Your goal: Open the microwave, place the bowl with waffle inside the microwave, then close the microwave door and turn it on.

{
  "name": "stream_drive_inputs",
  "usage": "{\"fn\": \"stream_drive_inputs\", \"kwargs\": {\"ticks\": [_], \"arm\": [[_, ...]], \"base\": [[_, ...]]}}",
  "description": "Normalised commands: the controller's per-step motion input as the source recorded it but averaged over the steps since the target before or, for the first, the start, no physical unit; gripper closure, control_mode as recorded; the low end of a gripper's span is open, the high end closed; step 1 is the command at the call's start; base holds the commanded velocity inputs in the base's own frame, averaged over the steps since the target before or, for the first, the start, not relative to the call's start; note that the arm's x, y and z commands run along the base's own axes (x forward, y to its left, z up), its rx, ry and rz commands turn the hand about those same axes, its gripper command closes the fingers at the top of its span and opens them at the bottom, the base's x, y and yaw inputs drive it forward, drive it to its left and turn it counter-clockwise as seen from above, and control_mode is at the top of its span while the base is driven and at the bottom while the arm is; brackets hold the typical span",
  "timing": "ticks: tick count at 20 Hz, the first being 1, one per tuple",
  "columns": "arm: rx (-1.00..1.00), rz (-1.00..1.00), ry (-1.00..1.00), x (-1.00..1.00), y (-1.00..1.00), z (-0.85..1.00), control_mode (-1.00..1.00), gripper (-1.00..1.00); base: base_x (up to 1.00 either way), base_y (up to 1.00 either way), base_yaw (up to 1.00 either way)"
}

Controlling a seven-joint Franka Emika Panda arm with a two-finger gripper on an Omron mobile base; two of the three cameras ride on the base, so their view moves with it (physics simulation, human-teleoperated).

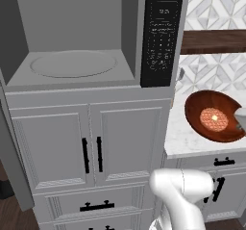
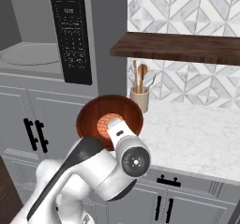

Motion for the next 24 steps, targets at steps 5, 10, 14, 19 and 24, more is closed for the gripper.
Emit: {"fn": "stream_drive_inputs", "kwargs": {"ticks": [5,10,14,19,24], "arm": [[0.0,0.0,0.02,-0.73,0.37,0.64,-1.0,1.0],[0.05,0.06,-0.12,-0.15,0.87,0.16,-1.0,1.0],[0.12,0.12,-0.13,0.0,0.94,0.04,-1.0,1.0],[0.17,0.14,-0.2,0.0,0.84,0.0,-1.0,1.0],[0.06,0.02,-0.09,0.0,0.98,0.07,-1.0,1.0]], "base": [[0.0,0.0,0.0],[0.0,0.0,0.0],[0.0,0.0,0.0],[0.0,0.0,0.0],[0.0,0.0,0.0]]}}
